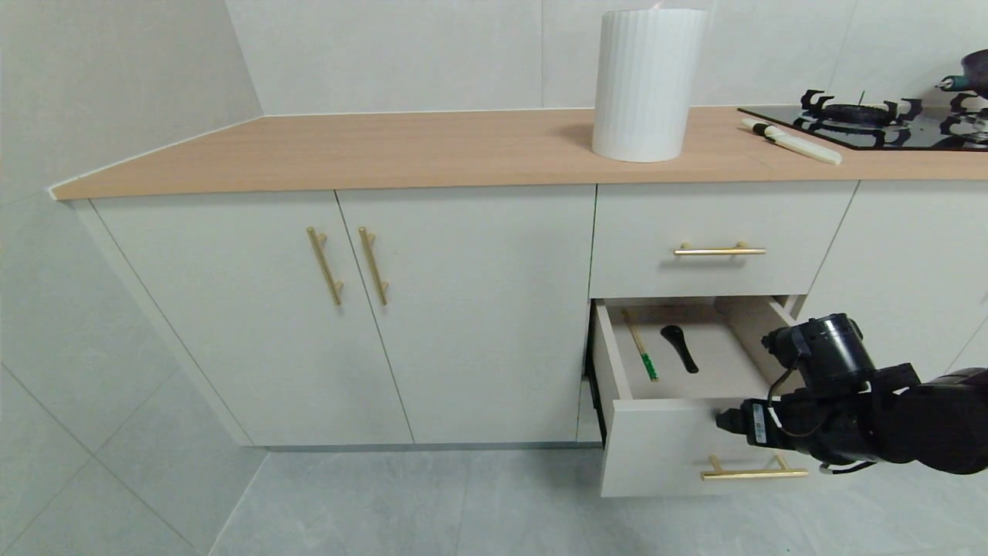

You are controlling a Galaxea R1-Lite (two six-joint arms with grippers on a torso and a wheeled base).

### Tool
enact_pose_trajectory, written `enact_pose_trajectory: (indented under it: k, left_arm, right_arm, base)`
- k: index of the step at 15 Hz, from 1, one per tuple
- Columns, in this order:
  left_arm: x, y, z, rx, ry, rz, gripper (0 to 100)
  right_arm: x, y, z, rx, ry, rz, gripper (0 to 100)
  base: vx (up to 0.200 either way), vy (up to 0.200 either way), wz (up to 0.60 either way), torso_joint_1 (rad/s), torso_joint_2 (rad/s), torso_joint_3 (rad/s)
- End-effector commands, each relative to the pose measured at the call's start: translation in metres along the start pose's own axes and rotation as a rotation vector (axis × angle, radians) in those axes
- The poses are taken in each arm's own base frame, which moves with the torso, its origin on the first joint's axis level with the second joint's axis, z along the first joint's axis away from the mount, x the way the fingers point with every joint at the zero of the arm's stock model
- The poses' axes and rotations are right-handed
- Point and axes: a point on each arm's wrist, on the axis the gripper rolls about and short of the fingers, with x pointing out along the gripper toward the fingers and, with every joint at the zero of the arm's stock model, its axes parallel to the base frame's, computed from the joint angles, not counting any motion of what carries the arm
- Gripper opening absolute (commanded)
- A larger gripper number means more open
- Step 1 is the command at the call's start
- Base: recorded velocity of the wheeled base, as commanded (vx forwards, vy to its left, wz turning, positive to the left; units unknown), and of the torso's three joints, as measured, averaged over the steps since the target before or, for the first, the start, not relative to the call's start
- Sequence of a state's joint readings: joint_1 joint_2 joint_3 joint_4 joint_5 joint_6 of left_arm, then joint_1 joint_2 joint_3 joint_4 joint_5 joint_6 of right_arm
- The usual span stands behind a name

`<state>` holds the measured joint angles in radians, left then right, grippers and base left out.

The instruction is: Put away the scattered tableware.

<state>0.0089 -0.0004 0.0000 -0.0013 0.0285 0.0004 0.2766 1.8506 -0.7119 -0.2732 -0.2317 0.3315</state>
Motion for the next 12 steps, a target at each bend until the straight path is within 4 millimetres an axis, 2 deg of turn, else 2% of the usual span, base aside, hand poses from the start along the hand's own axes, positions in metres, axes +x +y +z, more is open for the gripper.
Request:
enact_pose_trajectory:
  k: [1, 8, 12]
  left_arm:
    - [0.0, 0.0, 0.0, 0.0, 0.0, 0.001, 100]
    - [0.0, 0.0, 0.0, 0.001, 0.0, 0.001, 100]
    - [0.0, 0.0, 0.0, 0.0, 0.0, 0.001, 100]
  right_arm:
    - [0.012, -0.002, -0.005, 0.006, 0.009, -0.015, 100]
    - [0.021, -0.002, -0.002, 0.03, -0.101, 0.018, 100]
    - [0.039, 0.003, -0.001, -0.042, -0.16, 0.033, 100]
  base:
    - [0.0, 0.0, 0.0, 0.0, 0.0, 0.0]
    - [0.0, 0.0, 0.0, 0.0, 0.0, 0.0]
    - [0.0, 0.0, 0.0, 0.0, 0.0, 0.0]
